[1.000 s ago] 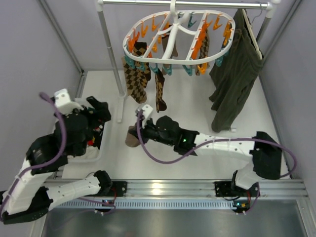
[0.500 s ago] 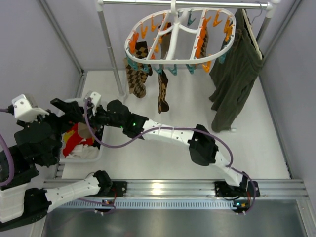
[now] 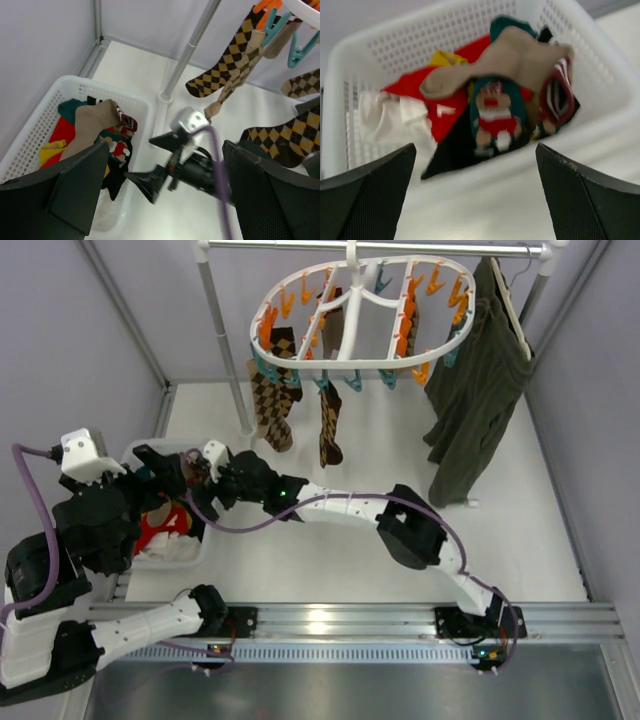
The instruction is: Remove the socks clipped to the hanger
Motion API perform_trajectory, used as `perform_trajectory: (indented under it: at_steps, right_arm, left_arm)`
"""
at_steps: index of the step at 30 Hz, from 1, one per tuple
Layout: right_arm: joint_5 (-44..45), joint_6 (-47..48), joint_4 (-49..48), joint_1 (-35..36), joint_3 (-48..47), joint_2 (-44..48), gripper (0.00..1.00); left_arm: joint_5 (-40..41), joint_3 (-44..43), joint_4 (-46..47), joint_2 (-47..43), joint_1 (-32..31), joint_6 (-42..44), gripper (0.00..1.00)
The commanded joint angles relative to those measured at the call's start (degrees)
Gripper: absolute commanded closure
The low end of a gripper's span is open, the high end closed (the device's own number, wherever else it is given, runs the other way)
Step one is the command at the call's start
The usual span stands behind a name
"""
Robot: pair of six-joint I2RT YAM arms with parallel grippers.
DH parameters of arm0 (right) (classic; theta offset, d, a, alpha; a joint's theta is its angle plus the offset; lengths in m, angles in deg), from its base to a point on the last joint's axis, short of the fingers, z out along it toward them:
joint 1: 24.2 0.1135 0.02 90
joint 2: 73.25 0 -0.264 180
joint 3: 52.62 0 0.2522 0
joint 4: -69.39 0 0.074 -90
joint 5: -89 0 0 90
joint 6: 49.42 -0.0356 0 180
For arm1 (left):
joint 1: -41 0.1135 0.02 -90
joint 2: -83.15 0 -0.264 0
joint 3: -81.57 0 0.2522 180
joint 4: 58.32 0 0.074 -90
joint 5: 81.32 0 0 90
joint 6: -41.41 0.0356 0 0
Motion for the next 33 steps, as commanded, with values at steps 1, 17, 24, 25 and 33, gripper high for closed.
perform_trajectory:
  at_steps: [1, 17, 24, 25, 33]
  right_arm:
    - [2.49, 1.44, -9.09, -0.19, 19.99, 24.75, 0.01]
    - [31.16, -13.5, 10.24, -0.45, 79.33, 86.85, 0.01]
    - [47.93, -15.62, 26.38, -0.71, 77.75, 101.54, 0.0]
    - [48.98, -15.35, 27.1, -0.8, 77.49, 102.6, 0.0]
    - [43.11, -12.37, 25.79, -0.89, 78.19, 105.59, 0.01]
  left_arm:
    - [-5.58, 1.96, 1.39, -1.89, 0.01, -0.16, 0.01]
    - [-37.42, 40.56, 64.59, 8.09, -0.08, 8.55, 0.01]
    - [-23.52, 35.73, 72.94, 22.96, -6.22, 10.38, 0.01]
    - [-24.39, 35.2, 74.26, 25.15, -6.75, 10.82, 0.01]
    - [-14.41, 28.25, 77.35, 37.11, -6.93, 14.69, 0.01]
